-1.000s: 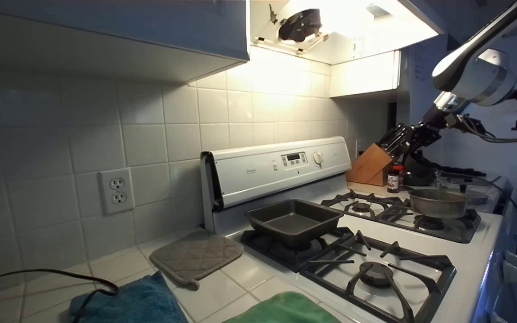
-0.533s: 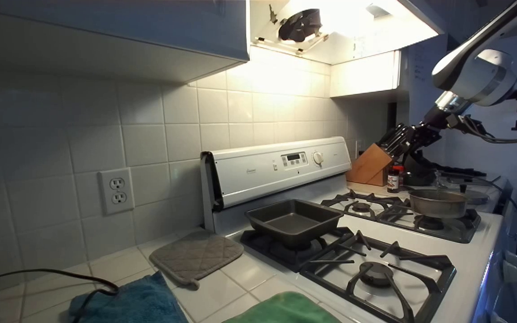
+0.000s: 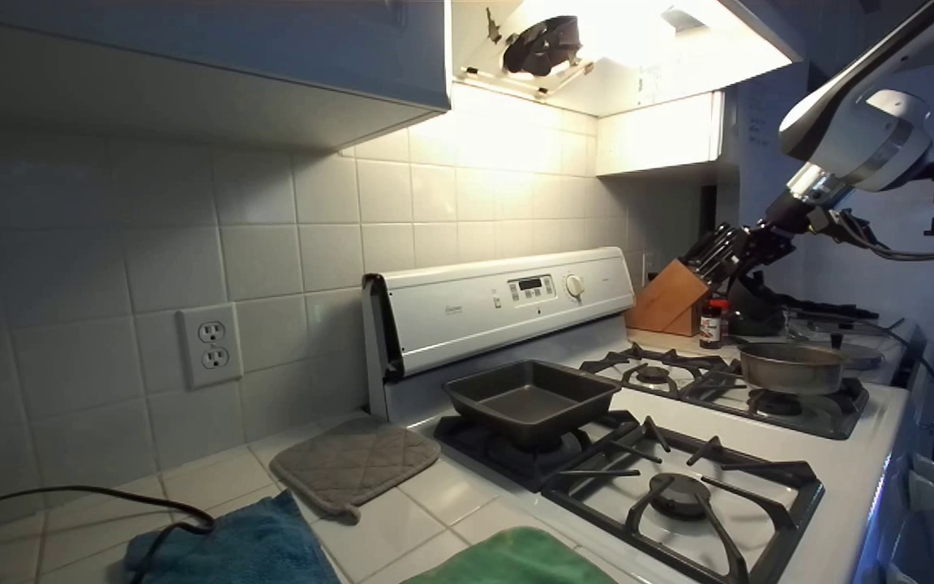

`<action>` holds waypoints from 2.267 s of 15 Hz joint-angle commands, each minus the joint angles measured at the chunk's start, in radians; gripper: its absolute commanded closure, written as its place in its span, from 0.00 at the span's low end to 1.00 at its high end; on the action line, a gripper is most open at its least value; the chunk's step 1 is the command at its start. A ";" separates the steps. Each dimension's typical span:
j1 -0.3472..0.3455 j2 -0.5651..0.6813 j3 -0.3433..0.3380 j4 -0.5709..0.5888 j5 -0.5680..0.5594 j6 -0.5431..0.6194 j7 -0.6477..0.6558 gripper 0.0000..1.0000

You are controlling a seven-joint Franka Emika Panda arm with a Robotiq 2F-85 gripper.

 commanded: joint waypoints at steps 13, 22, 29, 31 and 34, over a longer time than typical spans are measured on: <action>0.022 -0.067 -0.004 -0.013 0.257 -0.010 -0.300 0.94; 0.020 -0.093 -0.010 -0.012 0.361 -0.045 -0.424 0.94; 0.017 -0.120 -0.019 -0.014 0.438 -0.082 -0.506 0.94; 0.016 -0.124 -0.021 -0.014 0.452 -0.089 -0.523 0.94; 0.015 -0.126 -0.024 -0.014 0.471 -0.095 -0.543 0.94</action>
